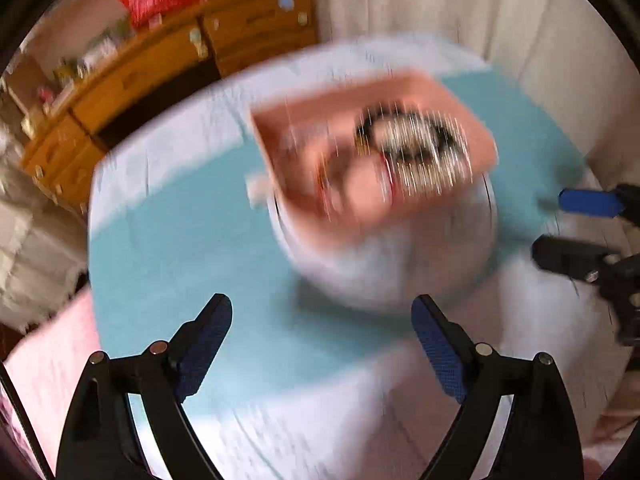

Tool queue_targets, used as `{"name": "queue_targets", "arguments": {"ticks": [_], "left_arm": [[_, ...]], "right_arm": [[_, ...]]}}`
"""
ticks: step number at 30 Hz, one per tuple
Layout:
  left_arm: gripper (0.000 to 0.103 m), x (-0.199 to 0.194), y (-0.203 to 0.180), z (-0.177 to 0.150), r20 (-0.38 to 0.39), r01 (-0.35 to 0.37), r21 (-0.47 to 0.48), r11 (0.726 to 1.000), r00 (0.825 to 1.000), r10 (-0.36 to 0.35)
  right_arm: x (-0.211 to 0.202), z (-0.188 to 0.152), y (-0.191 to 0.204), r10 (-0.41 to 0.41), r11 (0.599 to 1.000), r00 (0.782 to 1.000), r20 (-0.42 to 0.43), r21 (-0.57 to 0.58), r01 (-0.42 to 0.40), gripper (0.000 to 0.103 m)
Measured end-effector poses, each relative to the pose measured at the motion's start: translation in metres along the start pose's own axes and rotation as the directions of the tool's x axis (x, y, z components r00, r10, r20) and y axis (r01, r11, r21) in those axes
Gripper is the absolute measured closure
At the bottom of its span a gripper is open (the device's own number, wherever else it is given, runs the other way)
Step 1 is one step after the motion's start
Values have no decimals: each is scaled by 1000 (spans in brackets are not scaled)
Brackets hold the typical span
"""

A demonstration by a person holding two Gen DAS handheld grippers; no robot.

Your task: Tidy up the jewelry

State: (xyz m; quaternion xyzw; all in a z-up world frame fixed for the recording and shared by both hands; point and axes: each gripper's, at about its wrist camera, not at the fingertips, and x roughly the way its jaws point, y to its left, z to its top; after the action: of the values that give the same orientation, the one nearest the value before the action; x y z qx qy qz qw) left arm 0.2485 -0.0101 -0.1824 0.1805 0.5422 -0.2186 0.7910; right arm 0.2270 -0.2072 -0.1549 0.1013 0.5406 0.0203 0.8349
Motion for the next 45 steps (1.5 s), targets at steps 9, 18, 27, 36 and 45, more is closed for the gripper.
{"name": "queue_targets", "arguments": {"ticks": [9, 18, 27, 36, 45], "left_arm": [[13, -29, -48, -116, -322, 47, -158, 986, 942, -97], [8, -105, -128, -112, -249, 62, -276, 959, 959, -133], [1, -203, -167, -44, 21, -16, -280, 960, 1000, 22], [1, -220, -192, -64, 143, -148, -283, 948, 970, 194], [1, -222, -172, -87, 140, -124, -450, 884, 968, 207]], "right_arm": [[6, -133, 1, 169, 983, 911, -377, 132, -128, 7], [-93, -189, -28, 9, 984, 932, -361, 171, 57, 5], [-215, -163, -63, -10, 967, 995, -99, 254, 35, 5], [-236, -160, -53, -39, 989, 999, 14, 146, 37, 5], [-243, -157, -49, 6, 997, 994, 109, 77, -15, 0]]}}
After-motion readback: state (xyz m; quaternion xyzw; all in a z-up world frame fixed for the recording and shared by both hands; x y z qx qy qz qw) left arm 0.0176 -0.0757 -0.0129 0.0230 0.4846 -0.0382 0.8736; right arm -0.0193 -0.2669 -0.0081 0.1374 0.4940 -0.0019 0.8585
